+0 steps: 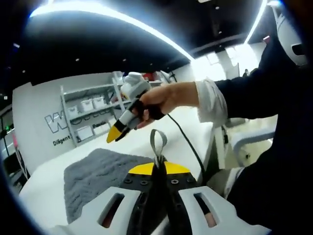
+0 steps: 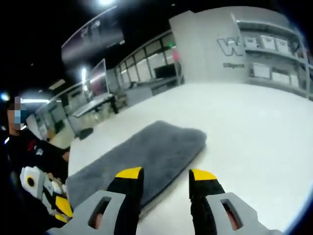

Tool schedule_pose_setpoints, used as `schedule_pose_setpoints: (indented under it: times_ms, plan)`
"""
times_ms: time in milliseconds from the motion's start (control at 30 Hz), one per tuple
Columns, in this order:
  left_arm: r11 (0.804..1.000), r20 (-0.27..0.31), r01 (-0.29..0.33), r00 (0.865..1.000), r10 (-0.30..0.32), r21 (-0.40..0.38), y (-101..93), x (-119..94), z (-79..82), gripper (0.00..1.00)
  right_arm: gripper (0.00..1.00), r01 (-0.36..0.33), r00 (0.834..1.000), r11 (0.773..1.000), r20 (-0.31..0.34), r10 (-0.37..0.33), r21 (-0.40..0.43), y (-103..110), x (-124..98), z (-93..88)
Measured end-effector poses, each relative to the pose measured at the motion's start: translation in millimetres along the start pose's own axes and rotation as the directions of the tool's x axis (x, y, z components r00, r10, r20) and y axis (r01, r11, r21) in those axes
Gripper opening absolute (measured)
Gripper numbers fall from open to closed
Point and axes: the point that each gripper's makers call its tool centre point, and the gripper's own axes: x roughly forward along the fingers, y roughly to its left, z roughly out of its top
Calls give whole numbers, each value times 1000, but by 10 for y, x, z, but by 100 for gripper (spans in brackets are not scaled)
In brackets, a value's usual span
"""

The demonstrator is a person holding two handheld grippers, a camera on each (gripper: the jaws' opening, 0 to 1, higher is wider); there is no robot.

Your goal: Open the folded towel by lifting each exposed corner and separating the folded layers until the towel lies flat within the target outline without major curled edges

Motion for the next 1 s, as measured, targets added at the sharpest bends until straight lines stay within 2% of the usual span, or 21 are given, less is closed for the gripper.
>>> schedule_pose_setpoints:
  times_ms: [67, 133, 433, 500, 533, 700, 833, 1000]
  plan:
    - [1000, 3, -7, 1000, 7, -21, 14, -2, 6, 5, 35, 6, 1000, 1000, -10, -6, -4, -95, 62, 30]
    - [997, 15, -48, 999, 49, -58, 78, -11, 23, 4, 34, 8, 1000, 1000, -21, -8, -5, -110, 89, 13]
    - [984, 28, -90, 995, 95, -153, 189, -33, 64, 4, 31, 22, 999, 1000, -49, -22, 11, -255, 237, 51]
    - [980, 37, -104, 993, 112, -172, 217, -42, 92, 4, 31, 25, 998, 999, -54, -24, 20, -285, 274, 58]
    - [971, 40, -133, 989, 144, -197, 262, -54, 105, 4, 30, 28, 998, 999, -56, -27, 22, -302, 291, 58]
    - [970, 44, -156, 985, 167, -184, 271, -57, 137, 4, 29, 44, 998, 997, -48, -42, 59, -382, 357, 106]
    - [959, 57, -174, 980, 192, -225, 350, -86, 172, 4, 29, 51, 998, 995, -46, -48, 81, -436, 434, 166]
    - [954, 67, -213, 970, 232, -212, 436, -137, 217, 4, 29, 49, 998, 990, -52, -42, 135, -497, 543, 196]
